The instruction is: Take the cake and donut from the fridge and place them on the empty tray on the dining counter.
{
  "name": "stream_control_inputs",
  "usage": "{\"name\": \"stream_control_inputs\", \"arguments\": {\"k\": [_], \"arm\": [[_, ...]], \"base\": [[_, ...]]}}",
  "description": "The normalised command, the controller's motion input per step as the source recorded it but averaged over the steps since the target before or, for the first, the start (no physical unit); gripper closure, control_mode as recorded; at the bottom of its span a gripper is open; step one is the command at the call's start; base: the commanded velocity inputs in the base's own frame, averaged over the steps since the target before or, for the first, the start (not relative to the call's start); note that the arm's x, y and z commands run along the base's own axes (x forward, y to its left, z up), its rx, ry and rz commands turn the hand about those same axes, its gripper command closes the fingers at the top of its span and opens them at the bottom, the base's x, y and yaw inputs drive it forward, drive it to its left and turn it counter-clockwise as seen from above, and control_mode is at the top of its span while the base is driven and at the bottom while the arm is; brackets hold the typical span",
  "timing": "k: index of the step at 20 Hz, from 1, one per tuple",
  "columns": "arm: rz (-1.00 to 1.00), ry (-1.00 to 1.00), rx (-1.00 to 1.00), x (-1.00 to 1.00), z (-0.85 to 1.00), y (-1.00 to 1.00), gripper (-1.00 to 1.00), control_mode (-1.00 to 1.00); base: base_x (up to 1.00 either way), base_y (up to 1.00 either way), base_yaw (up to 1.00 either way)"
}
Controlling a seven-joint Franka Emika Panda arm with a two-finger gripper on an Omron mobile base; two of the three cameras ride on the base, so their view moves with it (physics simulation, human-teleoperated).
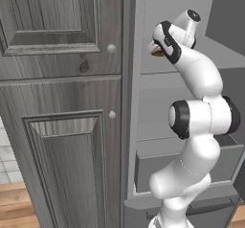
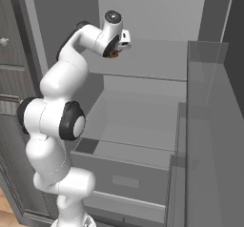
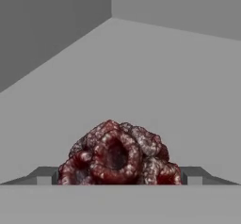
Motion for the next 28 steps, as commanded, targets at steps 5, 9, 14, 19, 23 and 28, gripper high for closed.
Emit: {"name": "stream_control_inputs", "arguments": {"k": [5, 9, 14, 19, 23, 28], "arm": [[0.00, -0.01, 0.00, -0.94, 0.00, -0.17, 1.00, -1.00], [0.00, -0.03, 0.00, -0.90, 0.14, -0.03, 1.00, -1.00], [0.00, 0.00, 0.00, -0.83, 0.34, 0.00, 1.00, -1.00], [0.00, -0.06, 0.00, -0.91, 0.41, 0.00, 1.00, -1.00], [0.00, -0.13, 0.00, -0.98, 0.18, 0.00, 1.00, -1.00], [0.00, -0.22, 0.00, -1.00, -0.09, 0.00, 1.00, -1.00]], "base": [[0.00, 0.00, 0.00], [0.00, 0.00, 0.00], [0.00, 0.00, 0.00], [0.00, 0.00, 0.00], [0.00, 0.00, 0.00], [0.00, 0.00, 0.00]]}}
